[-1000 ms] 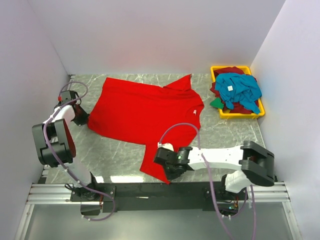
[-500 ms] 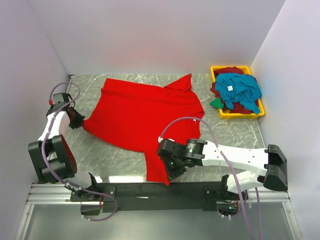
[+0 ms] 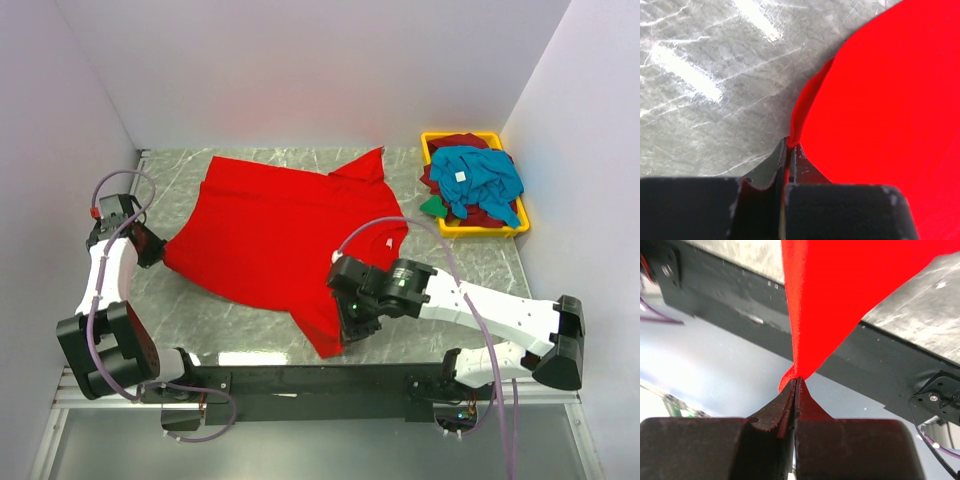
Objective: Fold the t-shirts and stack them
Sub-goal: Fold the tshirt
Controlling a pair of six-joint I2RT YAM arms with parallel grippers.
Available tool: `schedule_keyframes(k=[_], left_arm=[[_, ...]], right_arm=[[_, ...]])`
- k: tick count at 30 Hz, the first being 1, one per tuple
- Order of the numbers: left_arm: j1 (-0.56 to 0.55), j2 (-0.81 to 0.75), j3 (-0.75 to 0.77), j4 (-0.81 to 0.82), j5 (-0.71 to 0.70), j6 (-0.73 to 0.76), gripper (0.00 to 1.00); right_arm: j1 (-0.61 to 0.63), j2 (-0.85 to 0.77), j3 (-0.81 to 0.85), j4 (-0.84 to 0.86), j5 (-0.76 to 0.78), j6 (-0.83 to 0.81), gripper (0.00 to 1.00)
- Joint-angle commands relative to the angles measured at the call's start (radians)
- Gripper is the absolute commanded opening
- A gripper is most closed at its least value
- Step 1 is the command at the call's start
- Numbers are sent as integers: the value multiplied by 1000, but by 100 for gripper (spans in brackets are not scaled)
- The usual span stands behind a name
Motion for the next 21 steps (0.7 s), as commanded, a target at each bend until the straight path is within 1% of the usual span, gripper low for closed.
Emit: schedule_keyframes(k=[1, 6, 7, 10, 13, 17, 21], left_arm=[[5, -13, -6, 2, 35, -20, 1], [5, 47, 47, 33, 77, -35, 1], [4, 73, 63, 39, 81, -35, 1], [2, 132, 124, 48, 110, -28, 1], [1, 187, 191, 57, 164, -16, 1], [-4, 248, 277, 50, 173, -11, 1], [-6, 319, 368, 44, 227, 7, 1]], right_arm=[[-69, -45, 35, -15, 17, 20, 0], [-223, -57, 8, 52, 18, -42, 0], [-270, -53, 11, 62, 18, -58, 0], [-361, -16, 43, 86, 22, -115, 0], [-414, 42, 91, 103, 32, -170, 0], [-500, 140, 161, 111, 41, -221, 0], [-562, 205, 239, 94, 46, -271, 0]])
